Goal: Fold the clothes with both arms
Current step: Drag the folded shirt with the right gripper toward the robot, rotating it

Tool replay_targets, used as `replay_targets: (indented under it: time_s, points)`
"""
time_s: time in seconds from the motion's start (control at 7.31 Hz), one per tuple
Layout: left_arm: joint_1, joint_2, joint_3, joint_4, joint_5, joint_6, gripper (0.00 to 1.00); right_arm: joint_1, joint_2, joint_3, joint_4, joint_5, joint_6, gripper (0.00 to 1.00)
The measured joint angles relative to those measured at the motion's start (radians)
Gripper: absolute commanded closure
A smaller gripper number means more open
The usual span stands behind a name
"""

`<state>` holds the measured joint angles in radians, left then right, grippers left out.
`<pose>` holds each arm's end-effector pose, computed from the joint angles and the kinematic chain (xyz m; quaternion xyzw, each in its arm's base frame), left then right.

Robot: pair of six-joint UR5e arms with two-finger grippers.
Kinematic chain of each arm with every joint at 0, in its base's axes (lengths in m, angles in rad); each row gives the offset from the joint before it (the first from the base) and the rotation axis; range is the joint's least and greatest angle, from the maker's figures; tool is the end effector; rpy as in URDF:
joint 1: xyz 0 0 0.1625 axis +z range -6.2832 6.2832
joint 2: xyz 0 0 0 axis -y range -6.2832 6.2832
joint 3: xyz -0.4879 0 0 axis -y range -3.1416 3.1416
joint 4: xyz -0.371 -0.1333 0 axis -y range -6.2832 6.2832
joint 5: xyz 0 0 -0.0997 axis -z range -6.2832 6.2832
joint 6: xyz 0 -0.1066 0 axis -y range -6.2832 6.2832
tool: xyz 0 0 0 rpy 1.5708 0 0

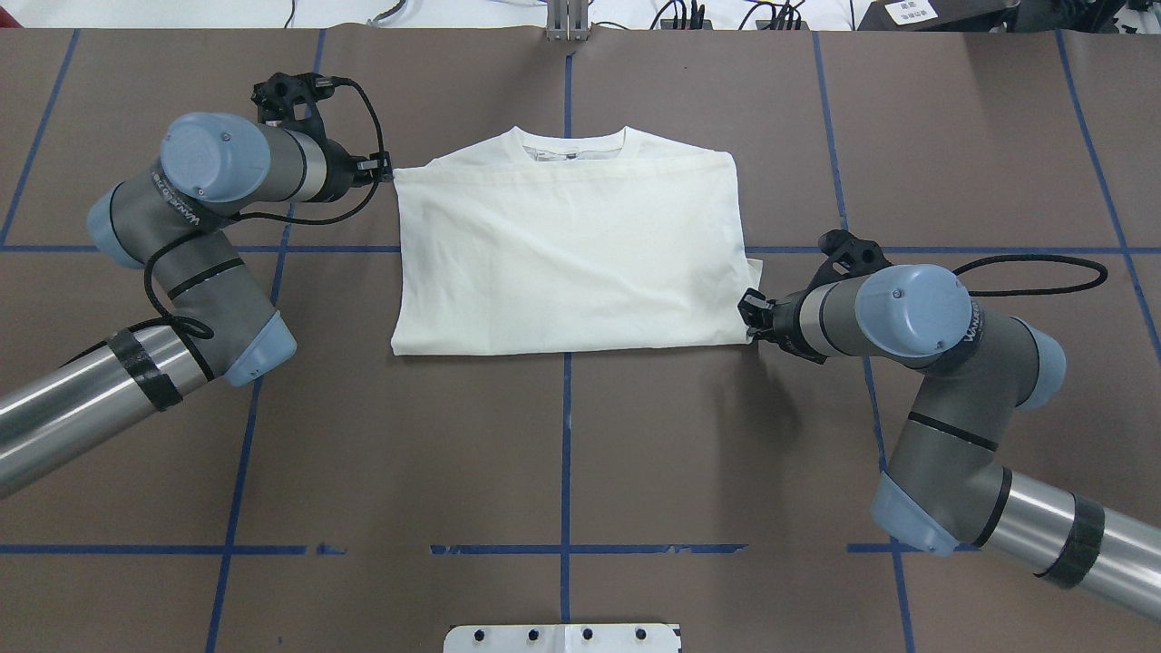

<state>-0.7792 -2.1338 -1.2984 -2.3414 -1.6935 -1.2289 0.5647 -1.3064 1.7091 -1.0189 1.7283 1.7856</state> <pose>0.4540 -0.6174 0.4334 0.2238 0.4559 -0.1564 0.8471 -0.4549 -0.4262 0.4675 0.0109 -0.4631 0.3030 0.8328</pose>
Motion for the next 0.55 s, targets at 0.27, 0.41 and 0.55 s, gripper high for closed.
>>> replay_targets:
  time_s: [0.27,0.41,0.55]
  points:
    - [-0.001,0.0,-0.015,0.0,-0.002,-0.004,0.49,-0.002,-0.074,0.135,-0.005,0.054,0.008,1.0]
    - [-0.001,0.001,-0.028,0.001,-0.004,-0.006,0.46,-0.021,-0.163,0.259,-0.004,0.107,0.017,1.0]
    - [-0.001,0.002,-0.04,0.001,-0.006,-0.007,0.46,-0.072,-0.242,0.369,-0.004,0.147,0.034,1.0]
